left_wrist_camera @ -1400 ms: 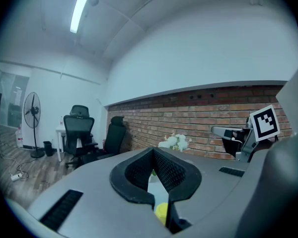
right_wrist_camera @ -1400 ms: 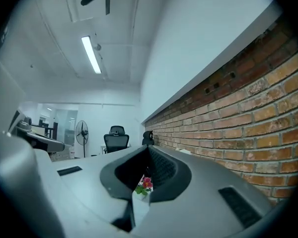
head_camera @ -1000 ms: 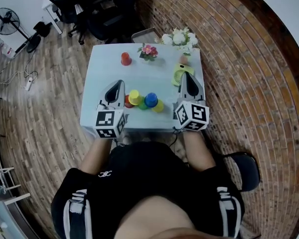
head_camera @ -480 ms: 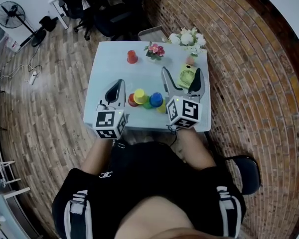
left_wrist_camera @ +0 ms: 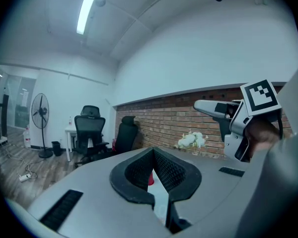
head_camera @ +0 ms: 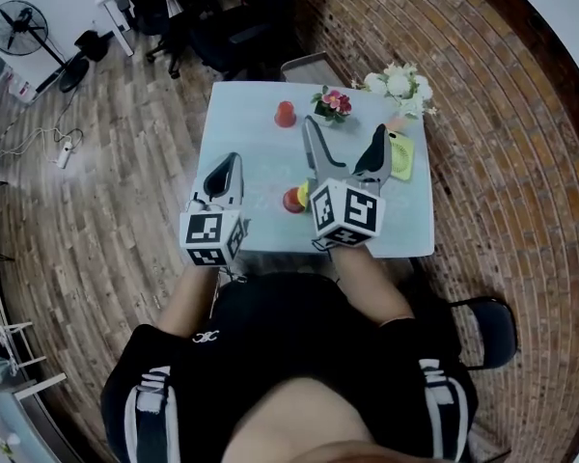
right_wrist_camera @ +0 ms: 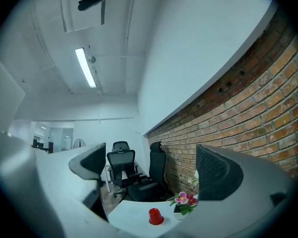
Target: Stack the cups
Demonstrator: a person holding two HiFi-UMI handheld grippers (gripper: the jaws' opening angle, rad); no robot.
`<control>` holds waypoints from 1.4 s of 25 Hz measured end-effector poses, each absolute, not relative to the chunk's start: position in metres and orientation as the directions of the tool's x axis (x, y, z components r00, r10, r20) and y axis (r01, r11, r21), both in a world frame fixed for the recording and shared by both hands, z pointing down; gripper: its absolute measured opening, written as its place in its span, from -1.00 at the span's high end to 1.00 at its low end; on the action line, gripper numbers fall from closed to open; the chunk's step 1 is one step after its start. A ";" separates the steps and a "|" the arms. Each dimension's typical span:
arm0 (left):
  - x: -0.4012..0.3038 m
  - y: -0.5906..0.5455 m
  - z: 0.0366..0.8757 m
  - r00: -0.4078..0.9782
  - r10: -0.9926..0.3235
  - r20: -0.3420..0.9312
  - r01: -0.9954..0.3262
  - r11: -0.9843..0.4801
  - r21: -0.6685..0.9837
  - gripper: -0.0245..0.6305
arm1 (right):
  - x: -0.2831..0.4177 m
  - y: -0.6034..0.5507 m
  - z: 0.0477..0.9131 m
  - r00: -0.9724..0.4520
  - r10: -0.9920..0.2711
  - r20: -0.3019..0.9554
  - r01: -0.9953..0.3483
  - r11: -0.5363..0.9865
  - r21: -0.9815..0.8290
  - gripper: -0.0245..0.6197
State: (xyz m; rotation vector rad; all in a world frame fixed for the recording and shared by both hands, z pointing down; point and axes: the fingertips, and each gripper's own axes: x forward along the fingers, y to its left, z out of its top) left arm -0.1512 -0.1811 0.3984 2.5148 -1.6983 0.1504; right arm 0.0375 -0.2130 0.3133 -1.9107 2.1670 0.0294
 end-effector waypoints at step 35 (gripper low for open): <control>-0.365 -0.282 0.474 0.390 -0.871 0.300 -0.918 -0.391 0.058 0.92 | -0.070 -0.455 0.644 0.223 -0.871 0.437 -0.943 -0.306 -0.129 -0.65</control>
